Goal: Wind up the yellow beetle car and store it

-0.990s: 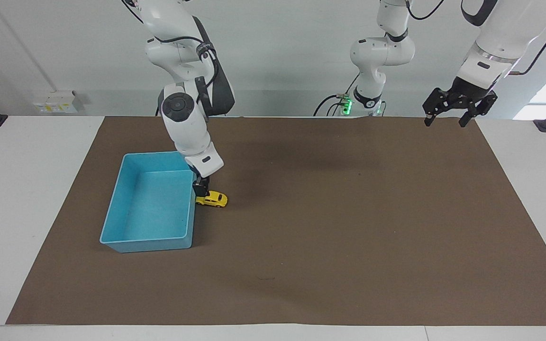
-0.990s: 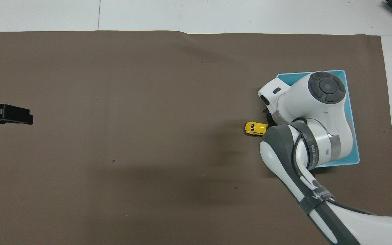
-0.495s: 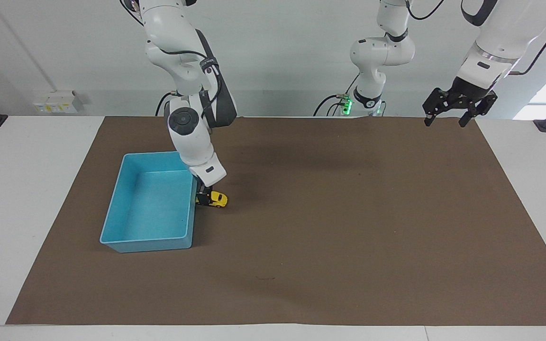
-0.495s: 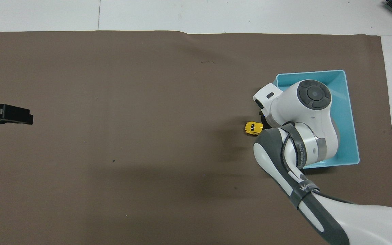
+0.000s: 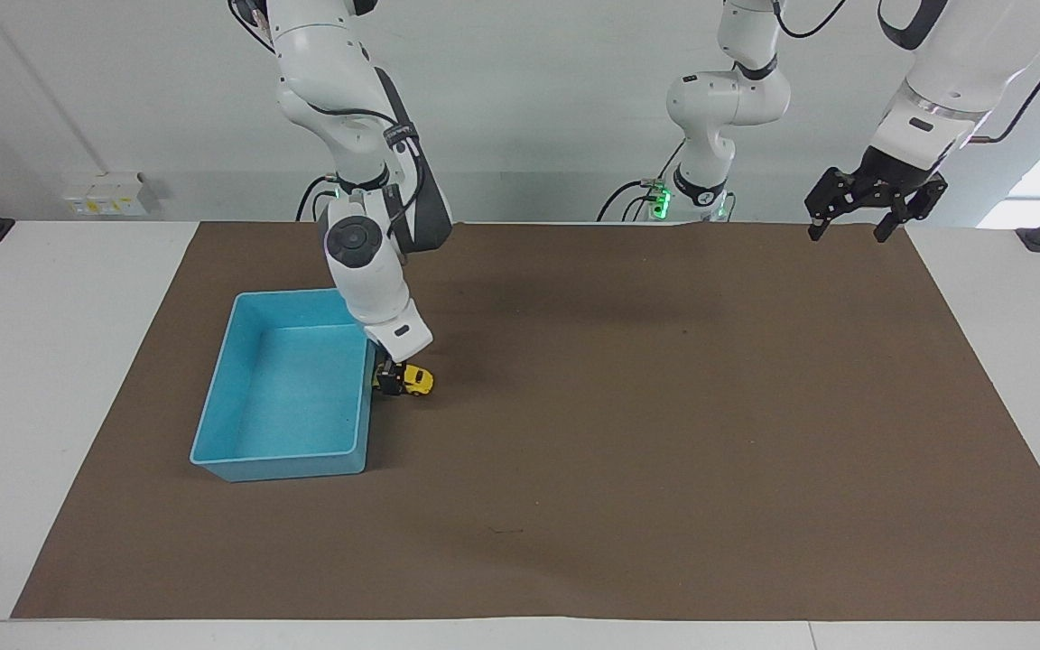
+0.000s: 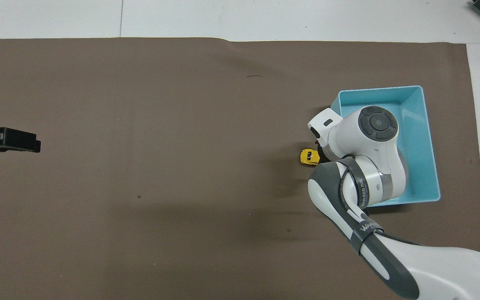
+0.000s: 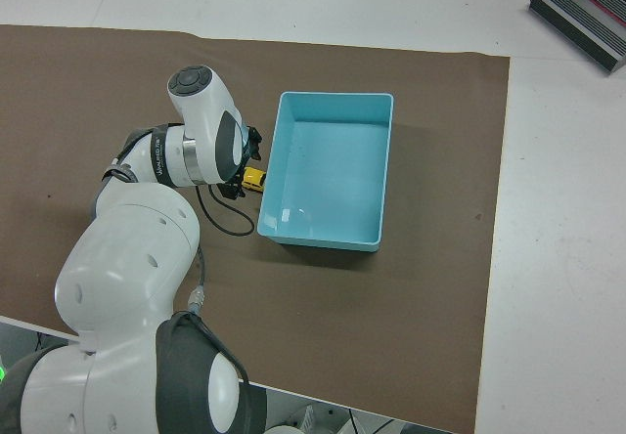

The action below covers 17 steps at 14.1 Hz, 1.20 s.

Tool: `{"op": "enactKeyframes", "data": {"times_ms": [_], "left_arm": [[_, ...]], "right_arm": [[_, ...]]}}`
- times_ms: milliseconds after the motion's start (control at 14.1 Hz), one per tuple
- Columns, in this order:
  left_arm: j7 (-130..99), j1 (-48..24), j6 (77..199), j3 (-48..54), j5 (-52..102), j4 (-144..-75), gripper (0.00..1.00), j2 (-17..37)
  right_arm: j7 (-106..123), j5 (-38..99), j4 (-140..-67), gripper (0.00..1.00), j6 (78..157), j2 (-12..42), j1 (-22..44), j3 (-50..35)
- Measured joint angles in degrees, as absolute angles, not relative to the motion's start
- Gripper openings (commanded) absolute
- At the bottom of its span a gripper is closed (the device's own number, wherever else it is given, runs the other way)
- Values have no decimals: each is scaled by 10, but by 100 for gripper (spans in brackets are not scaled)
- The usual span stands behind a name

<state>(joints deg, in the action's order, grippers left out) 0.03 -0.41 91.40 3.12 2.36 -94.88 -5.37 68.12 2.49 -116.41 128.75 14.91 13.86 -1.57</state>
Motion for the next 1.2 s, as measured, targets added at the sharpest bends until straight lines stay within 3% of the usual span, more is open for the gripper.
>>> {"op": "enactKeyframes", "data": {"times_ms": [212, 283, 424, 566, 778, 919, 1202], "left_arm": [[0, -4, 914, 31, 24, -949, 100, -54], [0, -4, 914, 31, 24, -949, 100, -54], [0, -4, 914, 31, 24, -949, 100, -54], [0, -4, 914, 31, 24, -949, 100, -54], [0, -4, 914, 31, 24, -949, 100, -54], [0, -4, 914, 31, 24, -949, 100, -54], [0, -4, 914, 31, 24, -949, 100, -54]], "right_arm": [[681, 25, -1182, 97, 1310, 150, 139, -15], [681, 25, -1186, 89, 1315, 150, 139, -15], [681, 25, -1189, 40, 1317, 150, 138, -15], [681, 25, -1189, 33, 1317, 150, 138, -15], [681, 24, -1188, 6, 1318, 150, 138, -15], [681, 23, -1188, 0, 1318, 150, 138, -15], [681, 23, -1177, 0, 1318, 150, 139, -16]]}}
